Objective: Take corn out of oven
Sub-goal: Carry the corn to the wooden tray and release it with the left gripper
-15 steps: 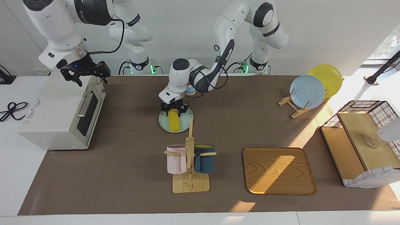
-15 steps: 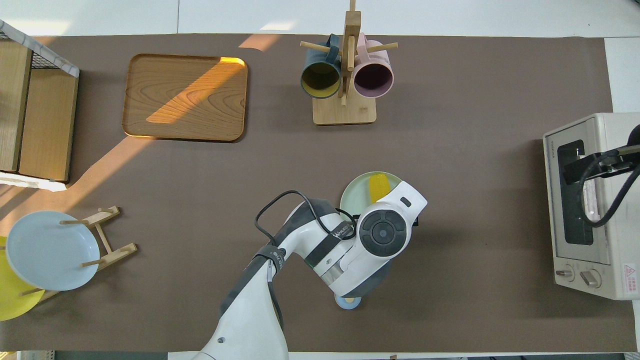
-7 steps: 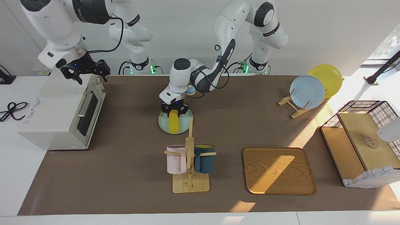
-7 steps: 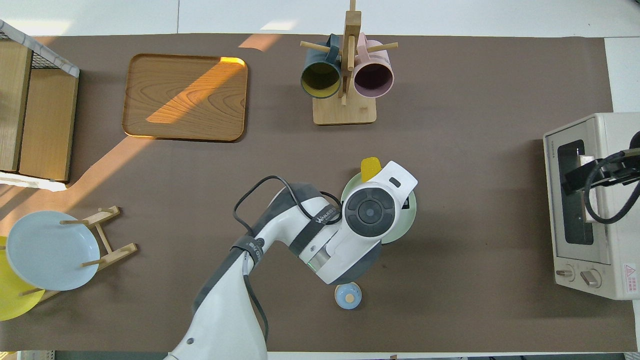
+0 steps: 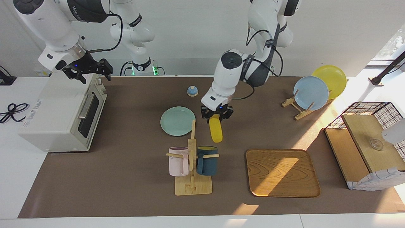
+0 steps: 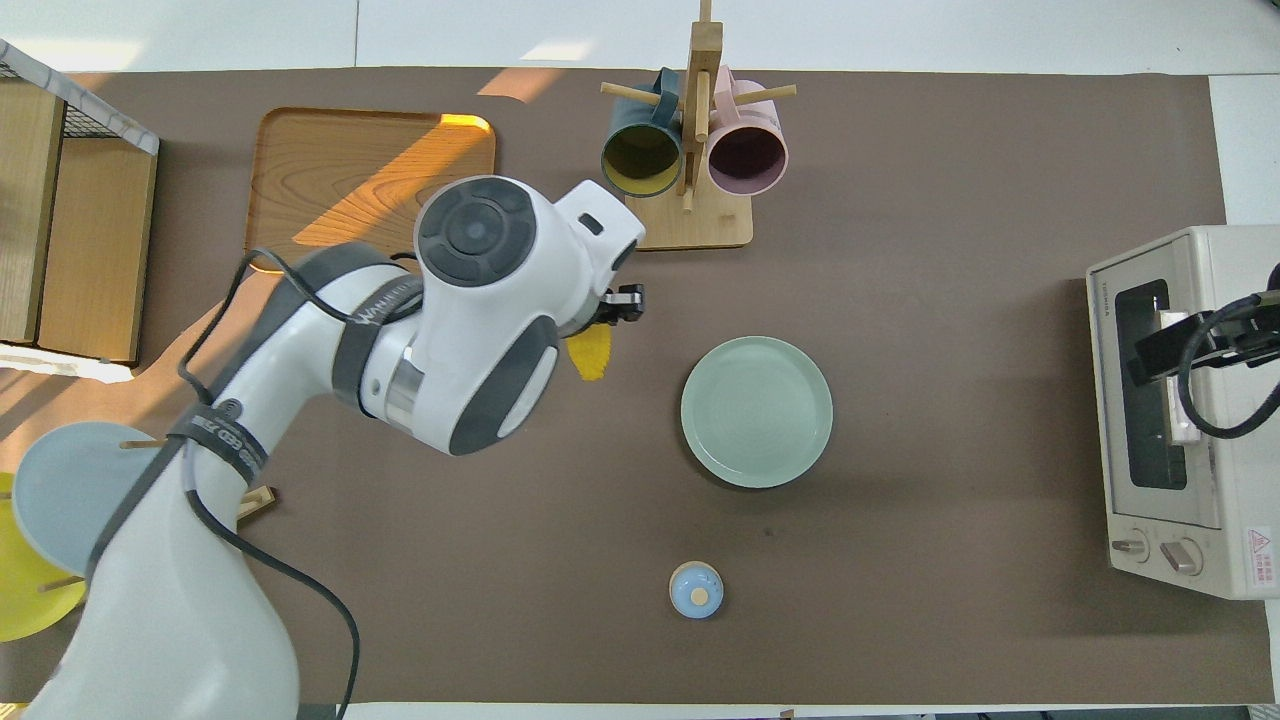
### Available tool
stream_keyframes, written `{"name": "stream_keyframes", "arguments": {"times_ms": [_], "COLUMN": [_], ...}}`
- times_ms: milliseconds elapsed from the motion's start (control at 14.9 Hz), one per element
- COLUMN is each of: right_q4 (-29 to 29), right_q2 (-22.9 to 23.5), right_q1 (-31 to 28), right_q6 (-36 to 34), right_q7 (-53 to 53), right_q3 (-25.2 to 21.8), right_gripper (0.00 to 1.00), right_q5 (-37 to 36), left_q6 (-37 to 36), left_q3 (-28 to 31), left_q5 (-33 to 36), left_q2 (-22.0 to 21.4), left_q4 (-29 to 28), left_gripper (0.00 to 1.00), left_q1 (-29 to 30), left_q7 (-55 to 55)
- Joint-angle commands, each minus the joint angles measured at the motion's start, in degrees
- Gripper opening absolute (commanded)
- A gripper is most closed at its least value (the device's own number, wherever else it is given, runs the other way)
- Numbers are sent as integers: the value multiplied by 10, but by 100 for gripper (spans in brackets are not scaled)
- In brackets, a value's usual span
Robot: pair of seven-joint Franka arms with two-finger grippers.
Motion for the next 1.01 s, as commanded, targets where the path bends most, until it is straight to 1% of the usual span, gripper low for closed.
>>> {"name": "stream_keyframes", "arguments": {"times_ms": [0,269,336,538,672,739,941], "right_q4": [8,7,7,7,7,7,7], "right_q2": [4,2,2,2,2,2,2], "right_q1": [3,-2,-2,-2,0,-1,-2], "right_q6": [-11,-10,-9,-9,-9,-10,-9], "right_q7": [15,16,16,16,16,15,16], "right_q3": [-5,-4,-4,-4,-4,-4,-4], "right_gripper": [100,100,100,100,100,100,100], "right_q5": [13,14,14,15,15,15,15], "left_q6": [0,4,1,-10,-1,3,29], "left_q3": [-8,-9,-10,-9,-12,-14,-14], "left_q5": [4,3,2,4,2,2,4], "left_q2": [3,34,52,150,200,219,245], "left_q4": [0,41,61,176,221,240,248], "left_gripper": [0,0,0,0,0,0,0], "left_q1": [71,164,179,208,228,238,245], "left_q7": [65,140,161,186,210,224,240]}}
